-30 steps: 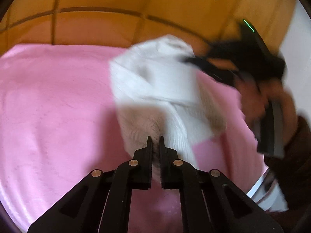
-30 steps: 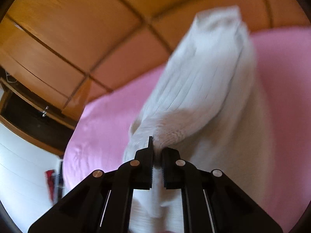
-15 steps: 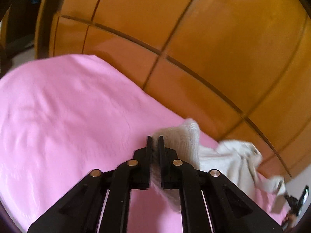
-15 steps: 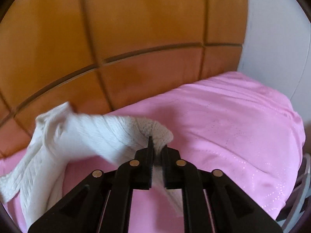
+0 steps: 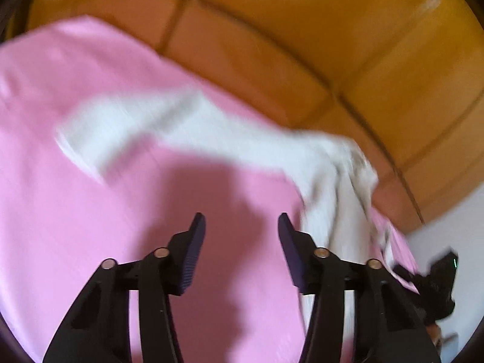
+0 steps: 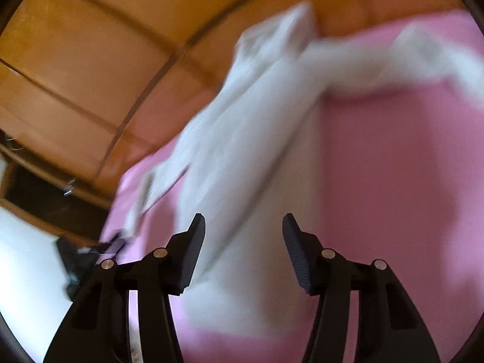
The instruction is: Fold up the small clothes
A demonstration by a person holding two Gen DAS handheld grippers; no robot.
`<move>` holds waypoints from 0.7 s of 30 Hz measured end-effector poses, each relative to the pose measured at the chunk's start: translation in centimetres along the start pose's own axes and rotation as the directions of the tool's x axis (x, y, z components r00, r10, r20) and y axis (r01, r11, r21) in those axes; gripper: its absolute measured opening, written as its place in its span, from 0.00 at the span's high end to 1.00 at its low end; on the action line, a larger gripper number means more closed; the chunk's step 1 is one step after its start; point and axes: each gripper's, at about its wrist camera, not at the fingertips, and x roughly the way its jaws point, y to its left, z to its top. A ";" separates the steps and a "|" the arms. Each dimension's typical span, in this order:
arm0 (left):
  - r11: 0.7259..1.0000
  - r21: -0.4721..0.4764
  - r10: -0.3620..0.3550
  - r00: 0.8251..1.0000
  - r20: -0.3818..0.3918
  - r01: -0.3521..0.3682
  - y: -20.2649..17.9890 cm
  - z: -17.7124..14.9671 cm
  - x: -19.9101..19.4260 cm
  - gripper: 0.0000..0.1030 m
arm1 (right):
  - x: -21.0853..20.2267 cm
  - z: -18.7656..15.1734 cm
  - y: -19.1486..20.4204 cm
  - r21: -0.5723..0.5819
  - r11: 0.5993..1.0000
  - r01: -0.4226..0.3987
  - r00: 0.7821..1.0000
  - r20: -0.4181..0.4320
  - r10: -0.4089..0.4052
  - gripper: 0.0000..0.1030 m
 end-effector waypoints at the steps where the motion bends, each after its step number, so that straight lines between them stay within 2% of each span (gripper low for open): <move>1: 1.000 0.007 -0.025 0.999 -0.038 0.025 -0.6 -1.4 0.9 0.56 | 2.1 -0.7 0.7 0.021 1.000 -0.021 0.999 -0.037 0.021 0.49; 4: 0.993 -0.022 -0.115 0.987 -0.113 0.114 -1.4 -4.0 2.3 0.56 | 5.8 -1.3 1.7 0.060 0.997 -0.045 0.996 -0.077 0.049 0.52; 6: 0.986 -0.049 -0.166 0.976 -0.140 0.161 -1.8 -5.2 3.1 0.56 | 7.0 -1.3 2.6 0.032 0.999 -0.031 0.997 -0.071 0.033 0.54; 8: 0.979 -0.061 -0.201 0.964 -0.176 0.193 -2.5 -6.5 3.9 0.56 | 7.4 -1.4 3.6 0.022 0.999 -0.024 0.997 -0.076 0.026 0.71; 9: 0.978 -0.064 -0.206 0.961 -0.185 0.197 -2.9 -6.9 4.2 0.56 | 7.2 -1.1 3.1 0.015 1.000 -0.021 0.996 -0.081 0.022 0.87; 10: 0.976 -0.076 -0.215 0.957 -0.198 0.203 -3.2 -7.4 4.8 0.56 | 7.2 -0.8 3.3 -0.007 1.000 -0.010 0.996 -0.088 0.010 0.93; 11: 0.974 -0.081 -0.225 0.953 -0.200 0.213 -3.5 -7.8 5.1 0.56 | 7.5 -0.1 3.5 -0.023 1.000 -0.003 0.996 -0.084 0.001 0.93; 12: 0.972 -0.078 -0.231 0.952 -0.201 0.220 -3.7 -8.0 5.4 0.56 | 6.5 -0.1 3.4 -0.041 0.999 -0.001 0.997 -0.073 -0.002 0.93; 13: 0.971 -0.069 -0.238 0.950 -0.204 0.229 -4.0 -8.3 5.5 0.62 | 4.8 -0.1 3.4 -0.058 0.998 -0.006 0.999 -0.055 0.003 0.94; 14: 0.968 -0.070 -0.250 0.945 -0.213 0.240 -4.2 -8.3 5.8 0.74 | 3.3 0.1 3.7 -0.072 0.997 -0.009 1.000 -0.029 0.007 0.94; 15: 0.967 -0.068 -0.256 0.936 -0.241 0.247 -4.5 -8.3 6.1 0.95 | 2.3 0.4 3.8 -0.082 0.997 -0.011 1.000 -0.012 0.010 0.94; 18: 0.973 -0.045 -0.231 0.948 -0.219 0.227 -4.6 -7.5 5.2 0.96 | -2.9 1.3 4.9 -0.136 0.991 0.002 0.997 0.080 0.009 0.94; 21: 0.963 -0.042 -0.270 0.946 -0.179 0.267 -4.2 -6.1 2.1 0.96 | -7.0 1.8 5.9 -0.182 0.983 0.030 0.989 0.150 -0.002 0.94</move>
